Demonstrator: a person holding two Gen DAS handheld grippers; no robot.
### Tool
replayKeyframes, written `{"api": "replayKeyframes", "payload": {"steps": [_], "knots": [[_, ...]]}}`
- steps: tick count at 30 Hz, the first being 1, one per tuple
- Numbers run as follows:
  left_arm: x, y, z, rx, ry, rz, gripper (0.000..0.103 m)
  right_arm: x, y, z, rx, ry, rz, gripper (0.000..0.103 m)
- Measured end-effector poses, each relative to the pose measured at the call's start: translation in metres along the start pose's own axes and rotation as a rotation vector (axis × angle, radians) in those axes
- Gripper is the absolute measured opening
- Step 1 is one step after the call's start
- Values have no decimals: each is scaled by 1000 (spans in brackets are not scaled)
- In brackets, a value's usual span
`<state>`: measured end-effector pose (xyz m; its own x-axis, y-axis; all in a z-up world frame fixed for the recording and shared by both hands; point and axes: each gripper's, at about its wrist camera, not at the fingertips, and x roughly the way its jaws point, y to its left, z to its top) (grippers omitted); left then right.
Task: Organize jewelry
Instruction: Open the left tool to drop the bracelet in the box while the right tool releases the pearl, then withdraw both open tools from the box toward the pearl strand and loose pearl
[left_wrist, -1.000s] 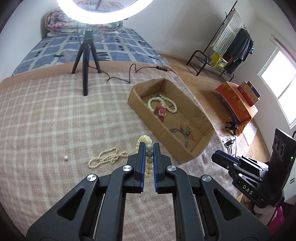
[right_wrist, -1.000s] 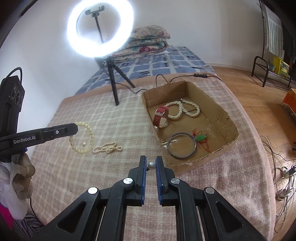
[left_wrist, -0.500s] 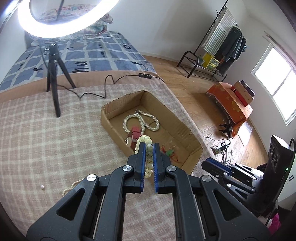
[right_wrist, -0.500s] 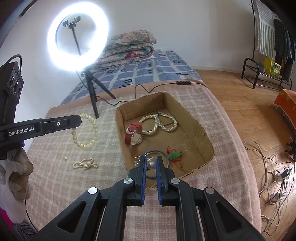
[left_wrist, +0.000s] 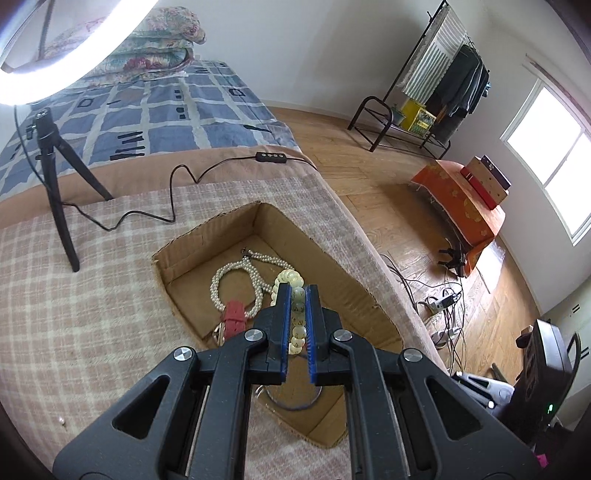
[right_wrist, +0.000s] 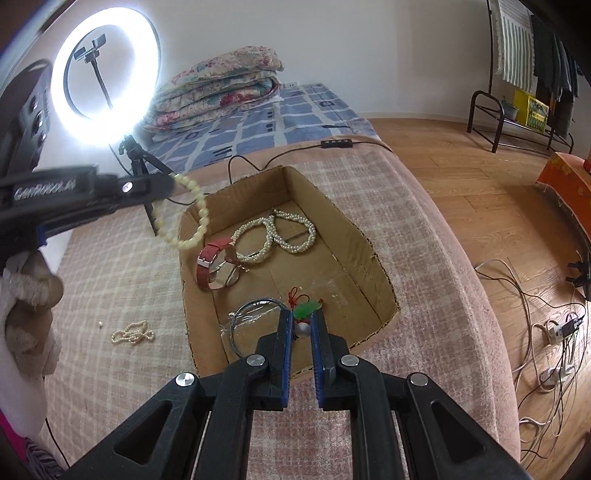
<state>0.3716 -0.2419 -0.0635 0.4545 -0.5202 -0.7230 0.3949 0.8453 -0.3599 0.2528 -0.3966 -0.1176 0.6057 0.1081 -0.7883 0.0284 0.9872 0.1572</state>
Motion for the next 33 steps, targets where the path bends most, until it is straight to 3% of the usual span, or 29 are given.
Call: {"api": "replayKeyframes", "payload": {"steps": [14,16,17,19,20,22,27,33], "knots": [[45,-4,6,13,44,19,5,17,8,0,-24,23,44,11],[45,-4,7,19,41,26,7,17,10,0,-35,15,47,32],[45,-4,8,25,41,30,12,16,11,-1,-43,9,48,35],[43,-4,8,29,32,39,55,16,15,-2,-60,5,50,49],[41,-4,8,29,18,40,60,15,16,-2,-68,2,48,57],[38,-3,8,30,10,50,65,13,21,-3,-88,-22,35,88],[36,-1,10,30,19,62,68,11,32,-4,-135,-41,-7,103],[28,2,9,22,17,71,69,8,35,-4,-130,-55,-8,103]]}}
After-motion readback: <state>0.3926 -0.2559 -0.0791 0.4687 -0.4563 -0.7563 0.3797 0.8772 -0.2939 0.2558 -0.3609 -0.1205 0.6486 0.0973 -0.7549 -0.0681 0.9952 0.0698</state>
